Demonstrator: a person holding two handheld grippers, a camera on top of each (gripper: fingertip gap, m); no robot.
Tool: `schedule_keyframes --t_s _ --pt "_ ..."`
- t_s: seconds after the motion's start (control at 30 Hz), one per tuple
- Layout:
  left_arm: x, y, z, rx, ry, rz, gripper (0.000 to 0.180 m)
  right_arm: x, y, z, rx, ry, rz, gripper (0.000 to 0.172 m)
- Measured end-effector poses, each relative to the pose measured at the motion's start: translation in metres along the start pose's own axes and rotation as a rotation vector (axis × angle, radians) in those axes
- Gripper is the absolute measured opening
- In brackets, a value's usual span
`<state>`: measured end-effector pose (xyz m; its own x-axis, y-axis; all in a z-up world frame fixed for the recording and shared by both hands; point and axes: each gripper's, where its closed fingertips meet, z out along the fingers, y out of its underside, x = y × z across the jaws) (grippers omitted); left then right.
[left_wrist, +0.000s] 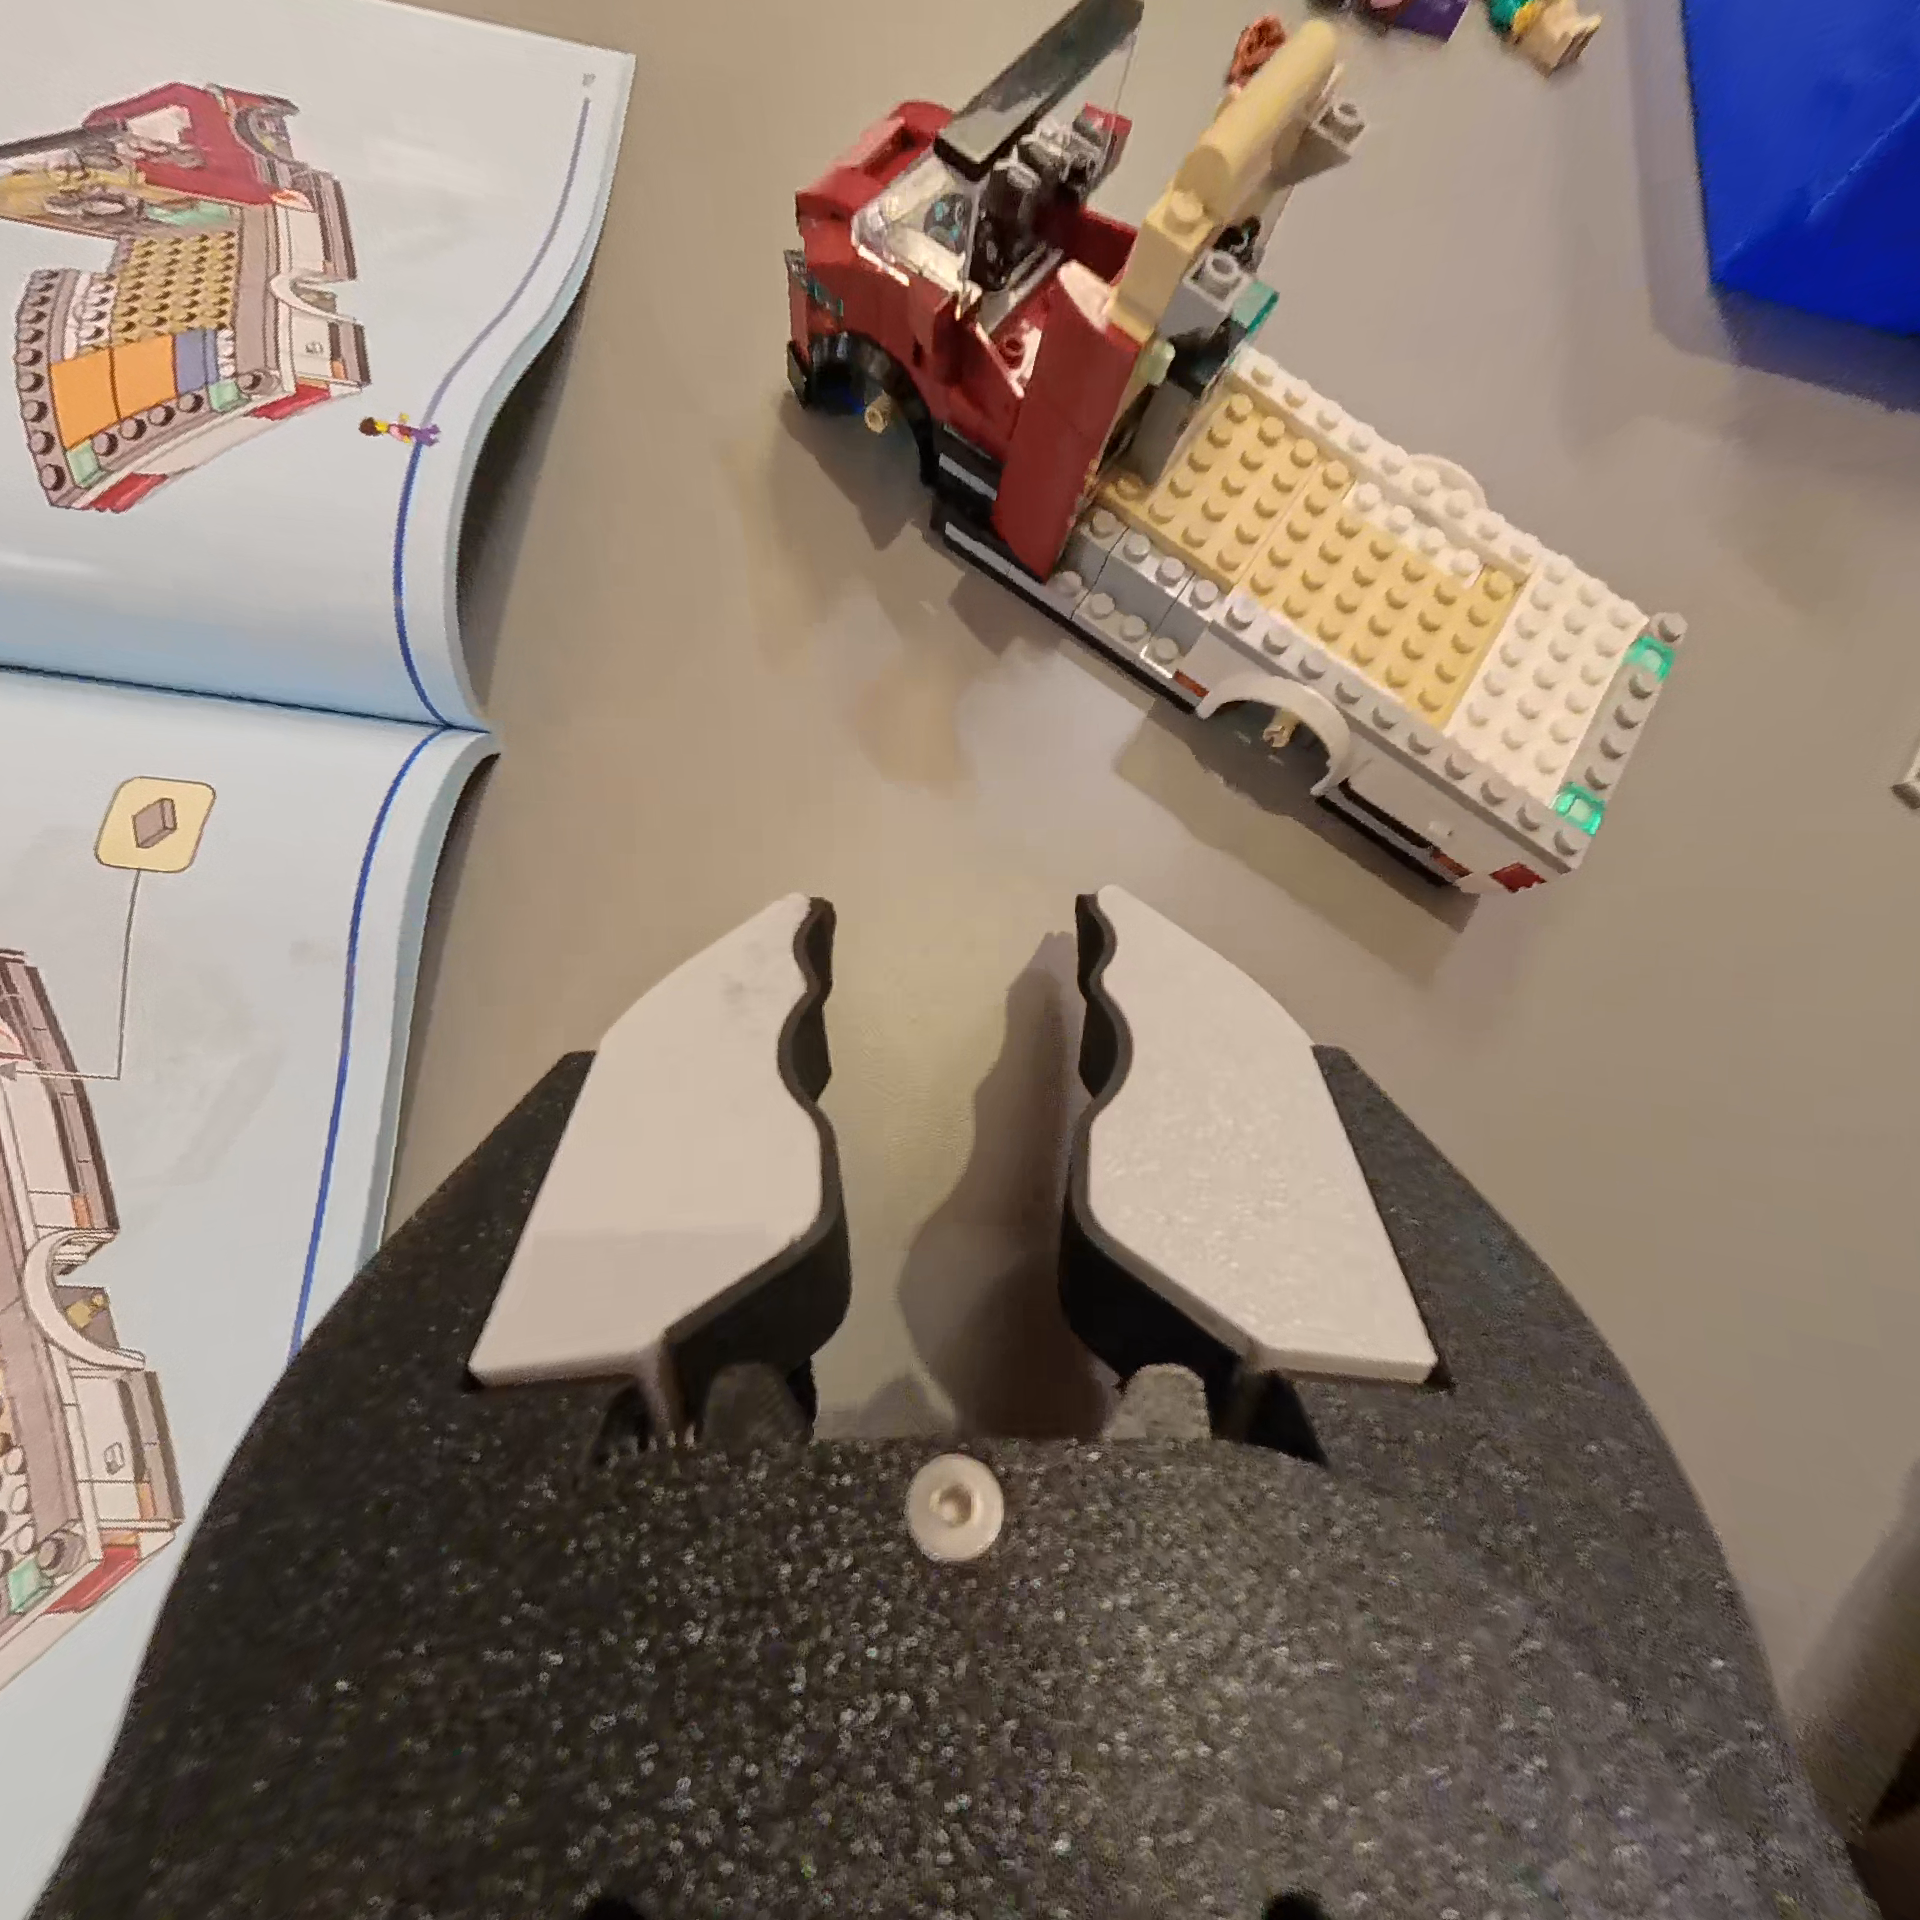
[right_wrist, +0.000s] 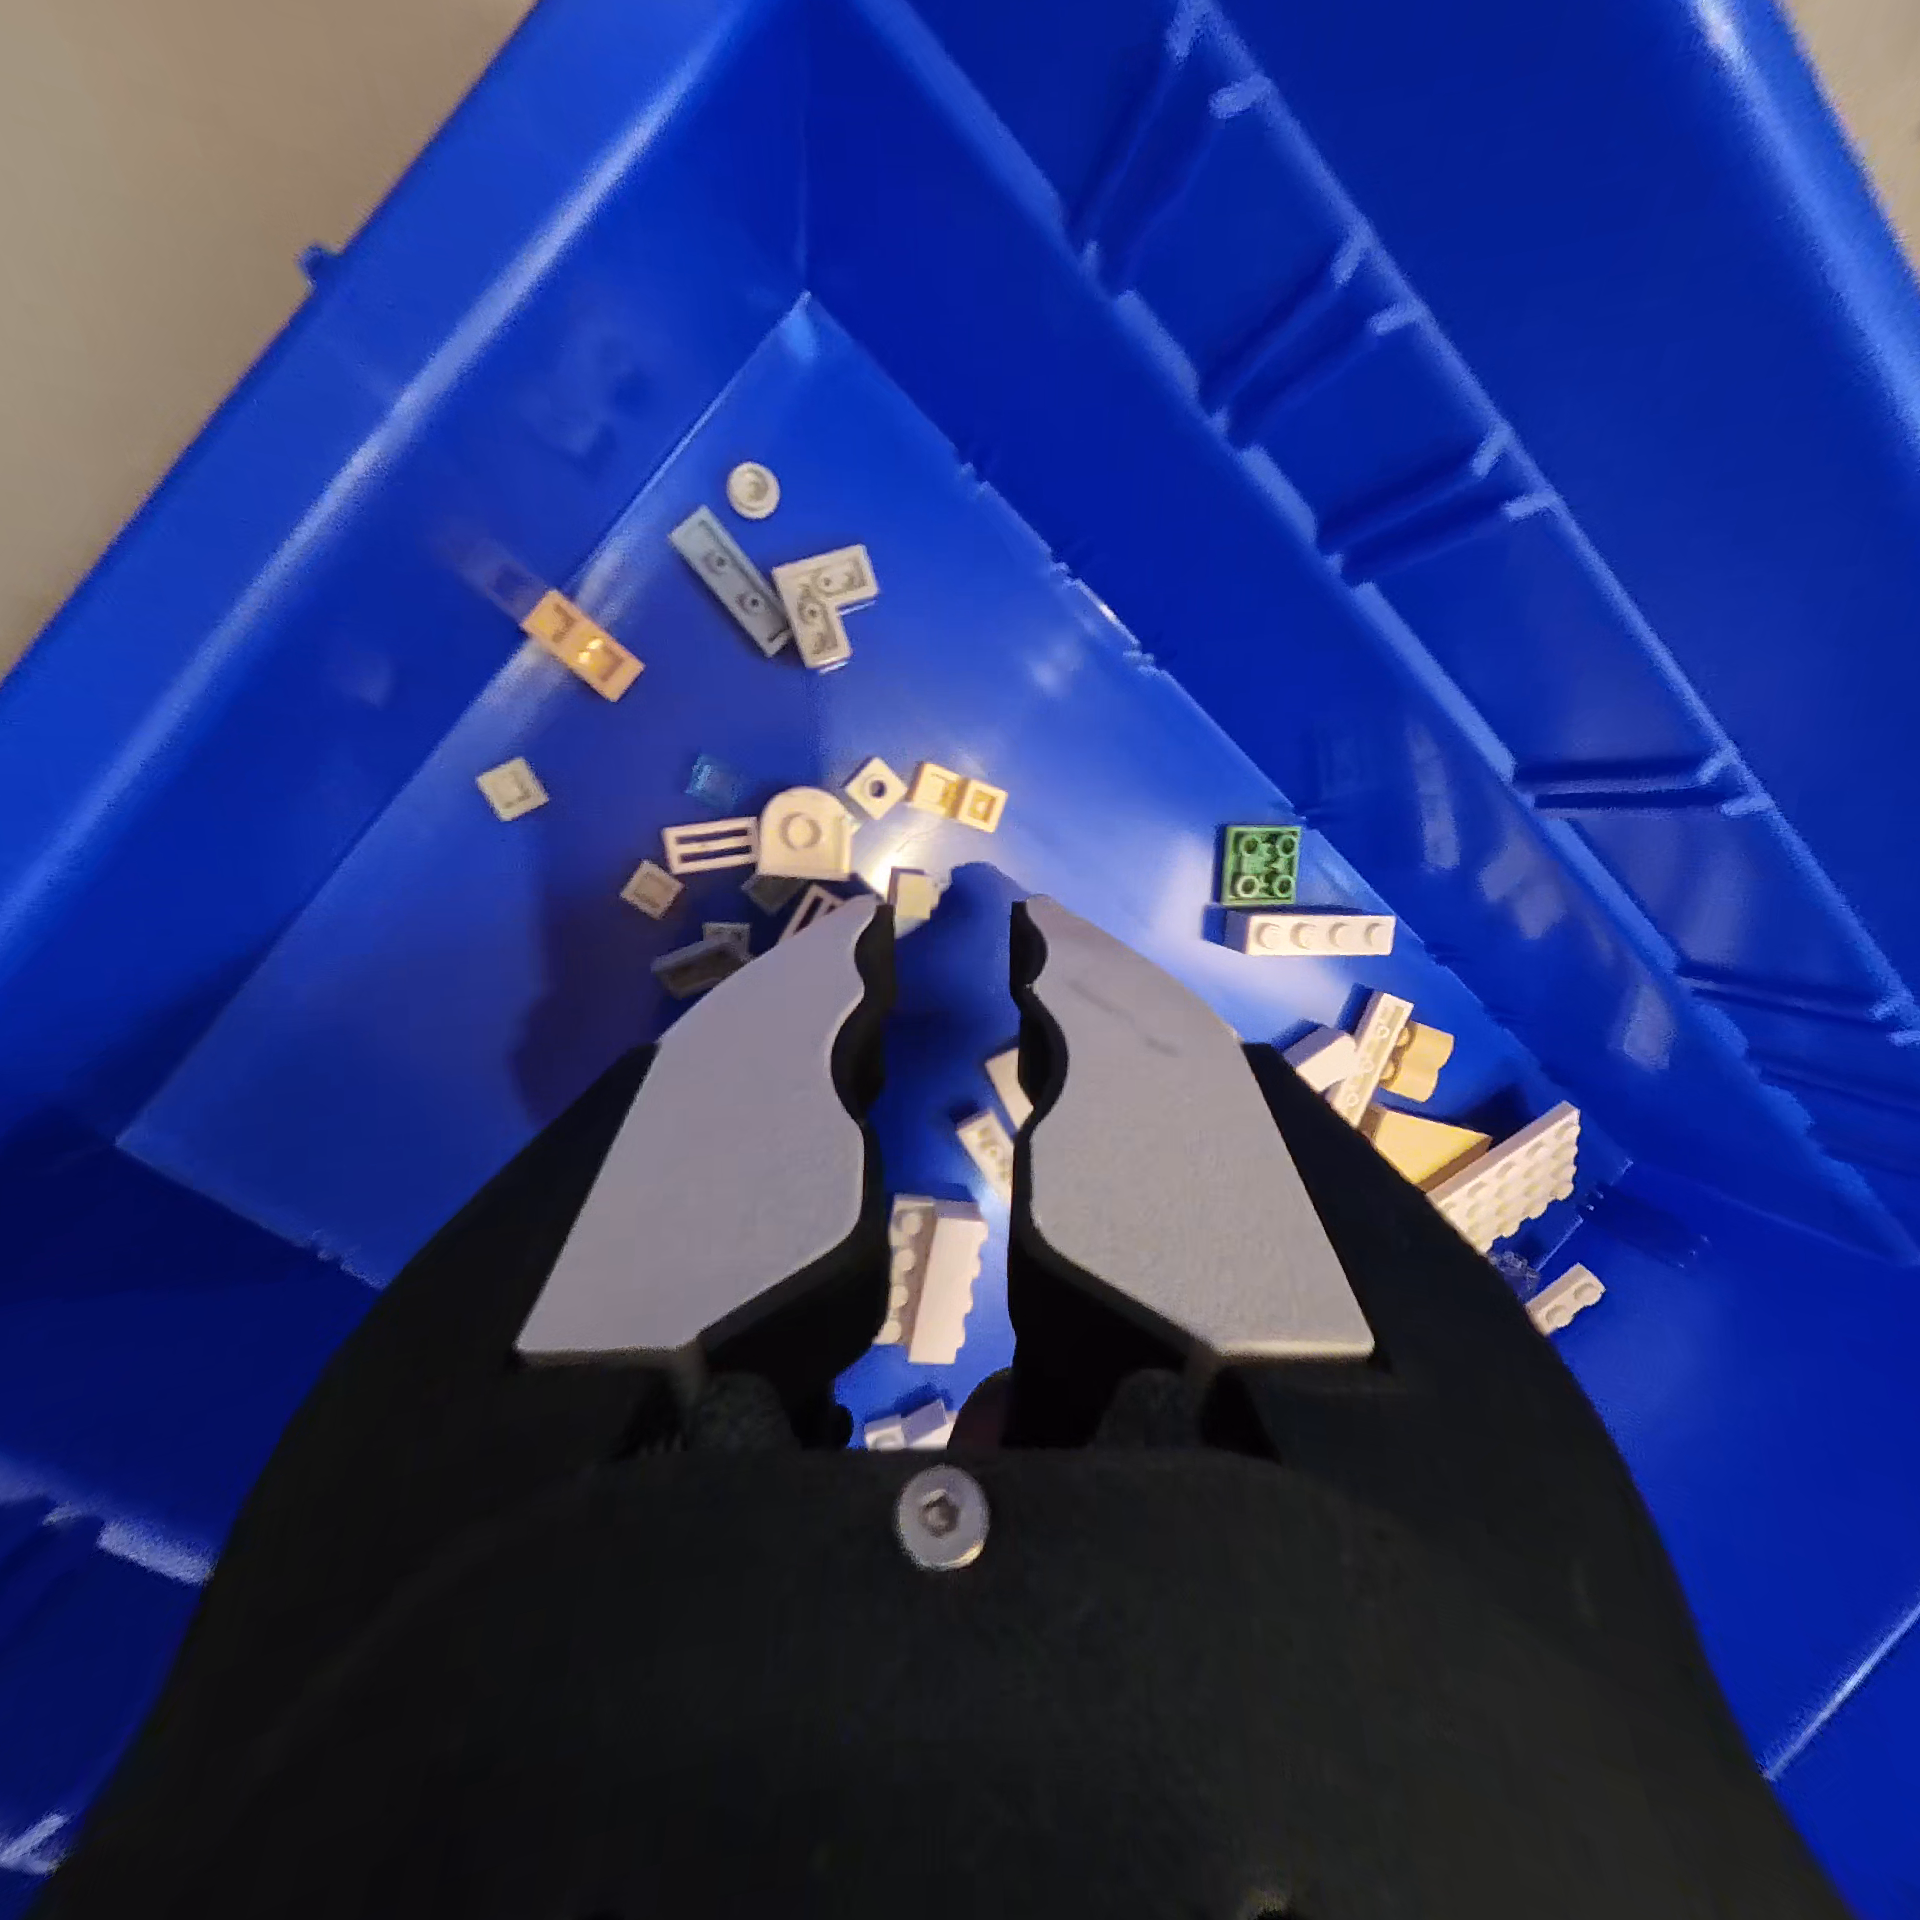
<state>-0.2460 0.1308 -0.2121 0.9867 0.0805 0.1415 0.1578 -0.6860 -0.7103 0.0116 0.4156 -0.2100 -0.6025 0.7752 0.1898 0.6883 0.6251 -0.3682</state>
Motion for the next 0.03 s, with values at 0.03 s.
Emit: schedule_keyframes --t_s 0.03 --pt "-0.0004 0.0007 0.0005 -0.006 -0.008 0.004 0.046 0.0021 -0.0004 0.0001 0.012 0.010 0.016 0.021"
